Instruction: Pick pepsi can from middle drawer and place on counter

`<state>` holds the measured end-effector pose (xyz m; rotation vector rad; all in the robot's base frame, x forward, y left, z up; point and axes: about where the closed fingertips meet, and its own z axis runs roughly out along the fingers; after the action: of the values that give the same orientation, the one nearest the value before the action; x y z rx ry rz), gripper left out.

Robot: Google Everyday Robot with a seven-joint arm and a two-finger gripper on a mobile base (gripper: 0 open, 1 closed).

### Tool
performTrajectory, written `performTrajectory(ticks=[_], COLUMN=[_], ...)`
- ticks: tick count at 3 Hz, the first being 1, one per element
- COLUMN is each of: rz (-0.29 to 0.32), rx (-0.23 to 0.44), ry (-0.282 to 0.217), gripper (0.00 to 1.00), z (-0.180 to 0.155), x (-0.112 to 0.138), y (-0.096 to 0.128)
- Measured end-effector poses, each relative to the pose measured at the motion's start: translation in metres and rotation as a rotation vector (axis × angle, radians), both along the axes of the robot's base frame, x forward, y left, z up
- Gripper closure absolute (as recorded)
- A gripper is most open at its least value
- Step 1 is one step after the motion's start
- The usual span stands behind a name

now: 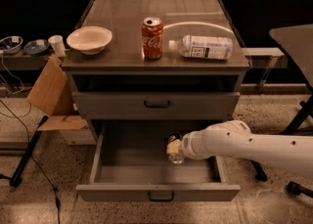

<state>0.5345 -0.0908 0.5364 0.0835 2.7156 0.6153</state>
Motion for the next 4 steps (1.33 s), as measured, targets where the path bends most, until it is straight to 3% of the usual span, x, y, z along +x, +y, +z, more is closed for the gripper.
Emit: performTrajectory(ticks=[1,2,4], rz=[0.002,-0.013,-0.076], rx=[0.021,0.062,0.118], ry=[-0.016,-0.063,-0.181], gripper=[1.0,1.0,1.0], z=[0.009,0.033,0.089], x=[-0.003,-0.009,-0.024], y=[-0.007,-0.025,-0.077])
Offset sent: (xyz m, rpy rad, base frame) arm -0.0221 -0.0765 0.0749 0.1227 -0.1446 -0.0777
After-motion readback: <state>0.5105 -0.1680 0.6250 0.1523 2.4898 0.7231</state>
